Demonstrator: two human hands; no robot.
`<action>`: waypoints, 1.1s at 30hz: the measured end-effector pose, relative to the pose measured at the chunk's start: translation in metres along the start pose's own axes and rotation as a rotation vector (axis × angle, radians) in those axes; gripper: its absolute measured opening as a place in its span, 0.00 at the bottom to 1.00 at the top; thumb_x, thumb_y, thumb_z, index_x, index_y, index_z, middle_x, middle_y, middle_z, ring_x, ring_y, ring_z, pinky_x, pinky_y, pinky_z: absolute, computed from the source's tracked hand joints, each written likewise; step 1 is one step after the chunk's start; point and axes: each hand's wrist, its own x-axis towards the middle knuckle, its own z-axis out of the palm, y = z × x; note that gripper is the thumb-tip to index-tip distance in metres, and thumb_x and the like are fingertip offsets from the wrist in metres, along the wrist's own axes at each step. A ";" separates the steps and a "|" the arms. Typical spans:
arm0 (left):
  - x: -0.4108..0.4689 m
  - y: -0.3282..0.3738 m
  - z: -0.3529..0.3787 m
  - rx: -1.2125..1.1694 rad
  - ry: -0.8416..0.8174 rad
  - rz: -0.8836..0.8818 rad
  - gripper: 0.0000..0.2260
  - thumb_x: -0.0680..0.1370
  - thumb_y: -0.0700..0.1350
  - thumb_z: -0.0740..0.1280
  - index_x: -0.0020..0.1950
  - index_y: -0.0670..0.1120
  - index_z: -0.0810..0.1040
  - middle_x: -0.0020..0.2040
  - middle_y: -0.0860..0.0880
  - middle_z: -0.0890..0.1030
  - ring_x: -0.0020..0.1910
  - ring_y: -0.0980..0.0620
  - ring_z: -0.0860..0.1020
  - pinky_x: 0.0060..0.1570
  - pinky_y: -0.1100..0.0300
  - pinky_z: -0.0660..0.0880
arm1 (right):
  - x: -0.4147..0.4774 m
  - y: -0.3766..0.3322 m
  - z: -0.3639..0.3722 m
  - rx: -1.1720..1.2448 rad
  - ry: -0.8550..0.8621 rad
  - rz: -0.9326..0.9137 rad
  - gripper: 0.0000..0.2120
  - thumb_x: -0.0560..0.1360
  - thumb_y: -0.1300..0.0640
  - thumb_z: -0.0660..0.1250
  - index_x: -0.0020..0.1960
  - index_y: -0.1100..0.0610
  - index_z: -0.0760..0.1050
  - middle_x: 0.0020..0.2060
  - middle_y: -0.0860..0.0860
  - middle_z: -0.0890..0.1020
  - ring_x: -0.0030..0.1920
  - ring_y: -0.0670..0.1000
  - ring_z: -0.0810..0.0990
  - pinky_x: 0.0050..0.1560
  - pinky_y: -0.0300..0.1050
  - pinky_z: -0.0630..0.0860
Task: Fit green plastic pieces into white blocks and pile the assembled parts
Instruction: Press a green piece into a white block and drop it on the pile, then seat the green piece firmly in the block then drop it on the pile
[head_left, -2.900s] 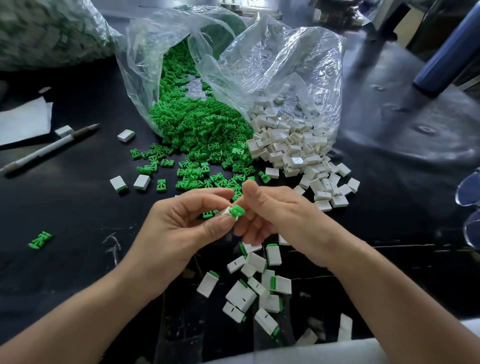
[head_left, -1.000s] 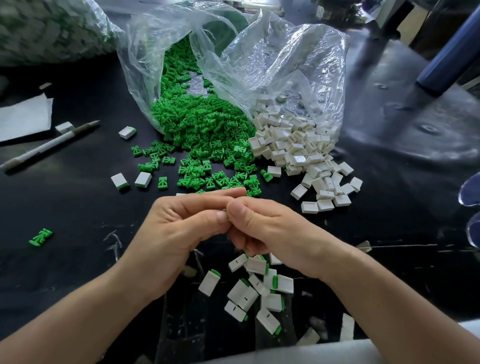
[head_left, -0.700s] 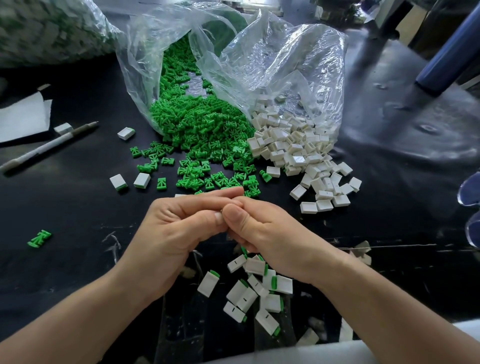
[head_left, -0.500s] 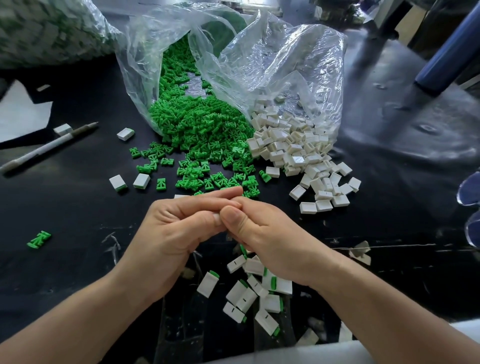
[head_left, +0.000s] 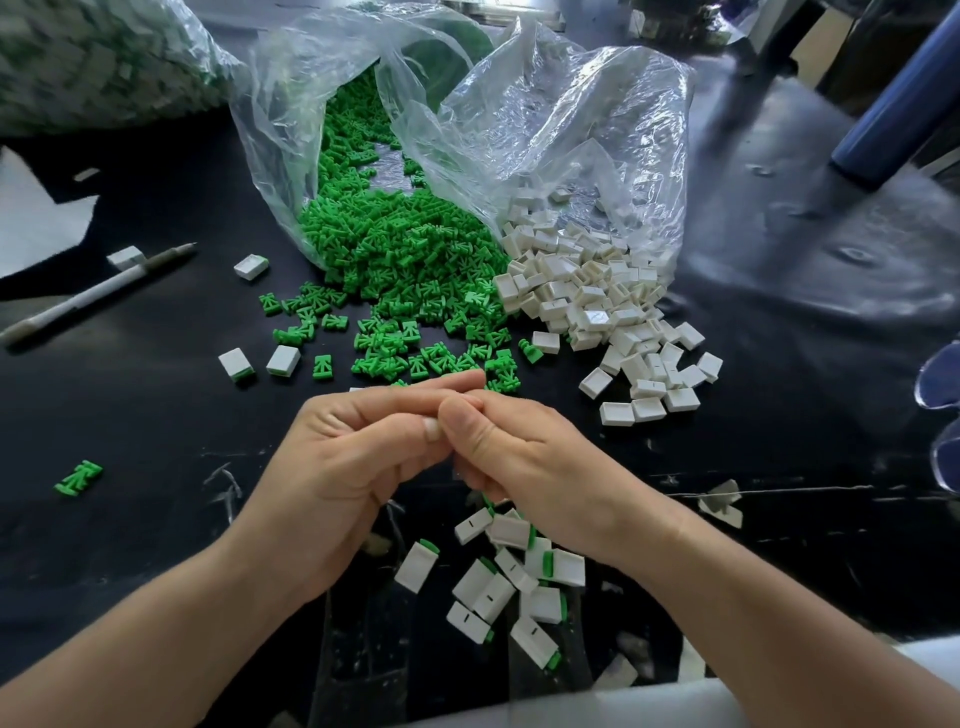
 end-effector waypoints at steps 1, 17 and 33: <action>0.000 0.000 0.000 0.010 0.001 -0.002 0.11 0.63 0.36 0.68 0.42 0.43 0.85 0.51 0.45 0.84 0.47 0.49 0.83 0.42 0.63 0.78 | 0.000 0.000 0.000 -0.001 -0.004 0.003 0.30 0.68 0.36 0.49 0.49 0.57 0.76 0.29 0.42 0.71 0.31 0.39 0.69 0.38 0.38 0.66; -0.011 0.001 0.013 0.332 -0.096 -0.111 0.14 0.59 0.45 0.72 0.44 0.50 0.84 0.33 0.46 0.83 0.30 0.58 0.80 0.31 0.69 0.75 | 0.024 0.037 -0.049 -0.739 0.550 0.060 0.16 0.77 0.53 0.63 0.64 0.51 0.73 0.52 0.53 0.73 0.55 0.54 0.73 0.54 0.47 0.68; -0.008 0.000 0.010 0.426 -0.076 -0.075 0.13 0.61 0.51 0.71 0.43 0.50 0.85 0.35 0.46 0.84 0.30 0.57 0.79 0.30 0.70 0.73 | 0.029 0.045 -0.054 -0.772 0.596 0.018 0.10 0.76 0.57 0.65 0.56 0.57 0.77 0.53 0.54 0.76 0.53 0.55 0.75 0.53 0.45 0.68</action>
